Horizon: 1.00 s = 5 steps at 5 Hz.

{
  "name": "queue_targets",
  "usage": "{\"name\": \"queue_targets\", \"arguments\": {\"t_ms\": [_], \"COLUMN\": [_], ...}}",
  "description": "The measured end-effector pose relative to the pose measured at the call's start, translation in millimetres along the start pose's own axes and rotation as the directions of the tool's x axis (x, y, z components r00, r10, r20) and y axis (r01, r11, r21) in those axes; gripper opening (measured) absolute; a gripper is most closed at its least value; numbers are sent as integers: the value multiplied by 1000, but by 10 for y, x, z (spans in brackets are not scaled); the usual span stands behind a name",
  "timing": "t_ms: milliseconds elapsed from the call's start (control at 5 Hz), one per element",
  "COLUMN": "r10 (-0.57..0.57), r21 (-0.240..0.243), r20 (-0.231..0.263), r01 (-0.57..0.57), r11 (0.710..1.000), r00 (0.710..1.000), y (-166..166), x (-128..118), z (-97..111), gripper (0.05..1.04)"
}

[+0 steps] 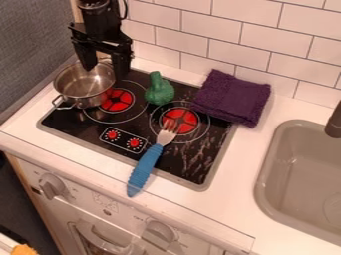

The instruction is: Put the blue fork in between the green object and purple cloth

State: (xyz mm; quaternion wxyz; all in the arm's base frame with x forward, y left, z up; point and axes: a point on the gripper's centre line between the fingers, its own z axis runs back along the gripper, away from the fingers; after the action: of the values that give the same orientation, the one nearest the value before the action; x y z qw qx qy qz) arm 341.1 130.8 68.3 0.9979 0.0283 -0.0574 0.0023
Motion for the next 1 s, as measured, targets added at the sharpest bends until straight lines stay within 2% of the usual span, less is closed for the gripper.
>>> {"name": "queue_targets", "arguments": {"t_ms": [200, 400, 600, 800, 1000], "r10": [2, -62, -118, -74, 6], "r21": [-15, -35, -36, -80, -108], "r20": [-35, -45, -1, -38, -135], "r01": [-2, 60, 118, 71, -20], "r11": [1000, 998, 992, 994, 994], "r00": [999, 997, 993, 997, 991], "y": [-34, -426, -782, -1123, -1261], "x": [-64, -283, -442, -601, -763], "z": [-119, -146, 19, -63, -318], "gripper": [1000, 1000, 1000, 1000, 1000]}}
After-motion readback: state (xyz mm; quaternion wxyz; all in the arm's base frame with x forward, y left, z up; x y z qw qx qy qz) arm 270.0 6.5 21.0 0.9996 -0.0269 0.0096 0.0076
